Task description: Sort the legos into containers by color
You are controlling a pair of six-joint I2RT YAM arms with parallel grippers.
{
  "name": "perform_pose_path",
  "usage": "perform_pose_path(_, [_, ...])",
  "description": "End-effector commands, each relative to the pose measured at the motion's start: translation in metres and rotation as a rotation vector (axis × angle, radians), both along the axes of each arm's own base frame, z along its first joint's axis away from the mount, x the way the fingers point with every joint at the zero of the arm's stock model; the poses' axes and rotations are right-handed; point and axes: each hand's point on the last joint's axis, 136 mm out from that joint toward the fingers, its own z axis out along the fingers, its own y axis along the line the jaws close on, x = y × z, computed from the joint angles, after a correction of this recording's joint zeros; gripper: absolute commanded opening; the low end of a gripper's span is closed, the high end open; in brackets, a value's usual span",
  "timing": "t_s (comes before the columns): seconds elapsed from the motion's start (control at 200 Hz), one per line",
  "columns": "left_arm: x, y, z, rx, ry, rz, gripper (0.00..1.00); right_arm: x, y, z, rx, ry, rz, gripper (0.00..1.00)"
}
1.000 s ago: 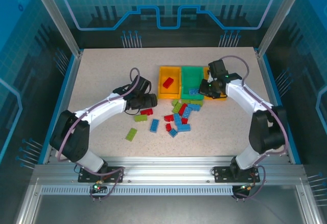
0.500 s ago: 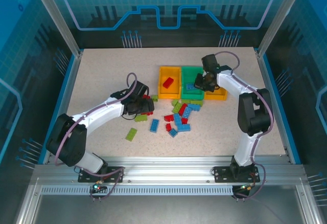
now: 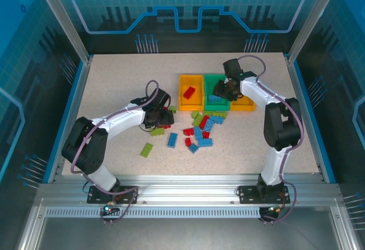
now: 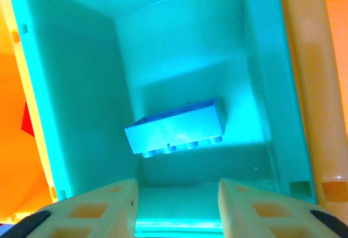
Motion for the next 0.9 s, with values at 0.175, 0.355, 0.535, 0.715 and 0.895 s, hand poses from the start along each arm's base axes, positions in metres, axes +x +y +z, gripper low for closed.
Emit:
perform_pose_path(0.175, [0.003, -0.013, -0.010, -0.007, 0.096, 0.027, 0.74, -0.018, 0.006, 0.040, 0.015, -0.071, 0.020, 0.61])
perform_pose_path(0.355, [-0.007, -0.004, -0.015, 0.034, 0.147, 0.061, 0.75, -0.035, -0.007, 0.042, -0.021, -0.068, 0.017, 0.66])
perform_pose_path(0.535, [-0.018, 0.002, -0.018, 0.034, 0.163, 0.102, 0.75, -0.042, -0.012, 0.034, -0.038, -0.045, 0.021, 0.67])
perform_pose_path(0.715, [-0.017, 0.000, -0.019, 0.035, 0.162, 0.117, 0.76, -0.046, -0.013, 0.028, -0.037, -0.032, 0.024, 0.67])
perform_pose_path(0.895, [-0.009, -0.007, -0.025, 0.036, 0.171, 0.096, 0.68, -0.050, -0.017, 0.025, -0.044, -0.027, 0.023, 0.68])
